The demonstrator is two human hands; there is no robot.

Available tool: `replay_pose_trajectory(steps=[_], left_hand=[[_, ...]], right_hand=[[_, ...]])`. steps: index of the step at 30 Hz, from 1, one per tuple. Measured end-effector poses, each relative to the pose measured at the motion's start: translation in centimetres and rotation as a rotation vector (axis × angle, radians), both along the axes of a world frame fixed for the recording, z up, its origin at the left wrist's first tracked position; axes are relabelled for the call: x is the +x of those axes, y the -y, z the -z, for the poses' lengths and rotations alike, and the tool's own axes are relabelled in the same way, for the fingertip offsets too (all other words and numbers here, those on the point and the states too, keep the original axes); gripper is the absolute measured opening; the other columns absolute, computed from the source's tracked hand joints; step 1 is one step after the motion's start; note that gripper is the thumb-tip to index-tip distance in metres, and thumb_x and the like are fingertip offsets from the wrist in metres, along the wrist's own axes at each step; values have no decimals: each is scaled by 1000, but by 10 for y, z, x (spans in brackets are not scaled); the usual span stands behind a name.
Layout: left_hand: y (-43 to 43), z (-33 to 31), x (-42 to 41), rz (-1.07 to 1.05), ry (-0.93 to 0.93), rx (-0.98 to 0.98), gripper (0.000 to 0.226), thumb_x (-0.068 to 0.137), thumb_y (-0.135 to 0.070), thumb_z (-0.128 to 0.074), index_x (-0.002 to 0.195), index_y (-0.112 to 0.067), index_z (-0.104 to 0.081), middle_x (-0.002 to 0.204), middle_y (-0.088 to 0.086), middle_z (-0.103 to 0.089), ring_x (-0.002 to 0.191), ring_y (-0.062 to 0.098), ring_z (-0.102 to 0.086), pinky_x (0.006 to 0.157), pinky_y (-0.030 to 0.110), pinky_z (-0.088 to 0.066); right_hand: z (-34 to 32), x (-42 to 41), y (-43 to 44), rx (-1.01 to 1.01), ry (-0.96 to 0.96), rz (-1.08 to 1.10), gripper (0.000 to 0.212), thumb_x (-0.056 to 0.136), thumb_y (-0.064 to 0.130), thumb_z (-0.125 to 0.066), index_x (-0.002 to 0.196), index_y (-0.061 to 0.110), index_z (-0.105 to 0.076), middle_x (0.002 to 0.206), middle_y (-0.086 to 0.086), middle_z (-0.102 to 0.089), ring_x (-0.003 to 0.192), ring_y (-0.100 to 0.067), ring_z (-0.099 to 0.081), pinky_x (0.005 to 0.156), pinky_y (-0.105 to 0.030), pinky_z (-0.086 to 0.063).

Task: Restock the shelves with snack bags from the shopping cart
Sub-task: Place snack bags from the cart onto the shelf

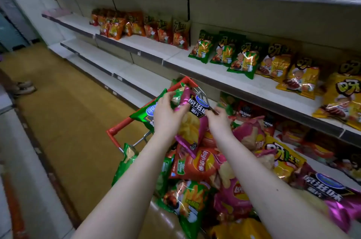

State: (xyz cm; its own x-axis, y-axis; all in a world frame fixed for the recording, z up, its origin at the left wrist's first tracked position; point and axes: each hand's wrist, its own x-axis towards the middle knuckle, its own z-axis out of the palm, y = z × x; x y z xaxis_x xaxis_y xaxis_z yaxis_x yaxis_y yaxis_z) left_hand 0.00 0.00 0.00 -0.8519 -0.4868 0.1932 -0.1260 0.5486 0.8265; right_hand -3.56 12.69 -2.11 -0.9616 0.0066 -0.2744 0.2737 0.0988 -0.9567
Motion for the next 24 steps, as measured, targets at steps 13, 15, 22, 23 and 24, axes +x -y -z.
replay_pose_trajectory(steps=[13,15,22,23,24], left_hand=[[25,29,-63,271,436,-148,75,78,-57,-66,132,-11,-41,132,18,-48,117,39,-50,96,50,-44],[22,19,-65,290,389,-128,78,76,-62,-64,131,-11,-41,128,17,-52,118,38,-51,96,50,-44],[1,-27,-55,279,274,-212,88,74,-75,-55,136,-14,-43,134,12,-53,125,38,-44,101,50,-39],[-2,-31,-53,278,251,-208,89,73,-75,-56,136,-14,-43,134,11,-53,126,38,-43,101,51,-39],[-7,-36,-50,281,223,-198,89,72,-75,-58,136,-14,-43,134,11,-53,126,37,-43,101,52,-39]], right_hand=[[18,-6,40,-6,118,225,60,94,27,-52,146,8,-29,139,-7,-38,128,-28,-44,105,-47,-39],[9,-1,42,-39,56,262,72,84,40,-58,145,12,-32,143,-8,-39,128,-29,-45,105,-48,-40],[-23,7,17,-98,-175,313,52,97,24,-51,144,18,-31,130,-5,-51,107,-12,-55,80,-21,-46],[-28,8,13,-100,-215,319,50,97,24,-50,143,19,-32,129,-4,-53,108,-13,-55,79,-20,-44],[-33,10,8,-103,-247,329,49,97,24,-50,142,20,-34,129,-5,-54,109,-13,-55,80,-20,-44]])
